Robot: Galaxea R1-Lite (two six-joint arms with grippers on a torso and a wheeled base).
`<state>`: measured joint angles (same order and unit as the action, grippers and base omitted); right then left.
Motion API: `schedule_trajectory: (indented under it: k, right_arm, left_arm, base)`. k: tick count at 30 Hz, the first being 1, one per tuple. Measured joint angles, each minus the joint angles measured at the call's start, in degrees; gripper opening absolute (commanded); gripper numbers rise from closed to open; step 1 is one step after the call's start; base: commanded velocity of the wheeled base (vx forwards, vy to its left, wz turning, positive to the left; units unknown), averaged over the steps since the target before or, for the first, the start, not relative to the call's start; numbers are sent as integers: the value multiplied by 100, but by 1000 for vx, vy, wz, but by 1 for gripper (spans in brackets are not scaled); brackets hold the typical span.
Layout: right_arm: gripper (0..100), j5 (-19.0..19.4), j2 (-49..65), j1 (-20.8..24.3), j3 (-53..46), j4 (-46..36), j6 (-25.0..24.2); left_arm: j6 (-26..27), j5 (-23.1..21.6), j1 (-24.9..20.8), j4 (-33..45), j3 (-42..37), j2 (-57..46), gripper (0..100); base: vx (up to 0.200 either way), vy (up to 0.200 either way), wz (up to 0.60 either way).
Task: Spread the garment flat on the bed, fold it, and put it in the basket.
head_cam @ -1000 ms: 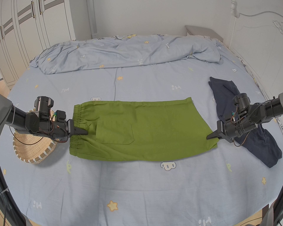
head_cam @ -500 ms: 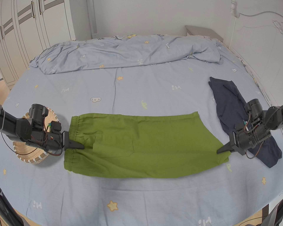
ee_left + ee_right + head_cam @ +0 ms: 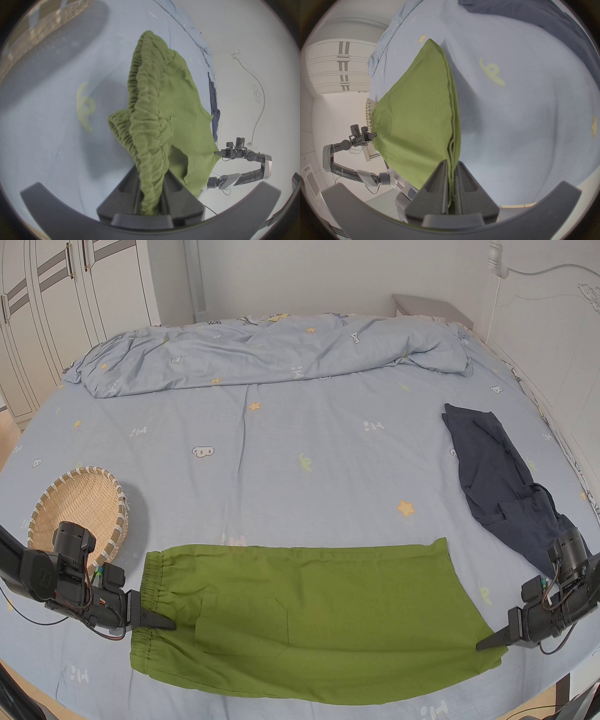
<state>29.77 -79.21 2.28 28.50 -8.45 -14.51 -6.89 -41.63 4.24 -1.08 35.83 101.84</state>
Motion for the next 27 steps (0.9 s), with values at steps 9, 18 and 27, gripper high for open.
schedule_trajectory:
  k: [9,18,27]
  right_arm:
    - [100,-5,188,-5,-781,913,-24]
    - [100,-7,102,-39,-605,990,-383]
    - [100,-76,96,207,1201,399,-889]
  left_arm:
    - [43,33,24,-176,-441,-156,0]
    - [51,74,-15,-83,-463,-514,0]
    - [-46,206,61,978,133,-1052,0]
  base:
    - [0,0,0]
    - [0,0,0]
    - [0,0,0]
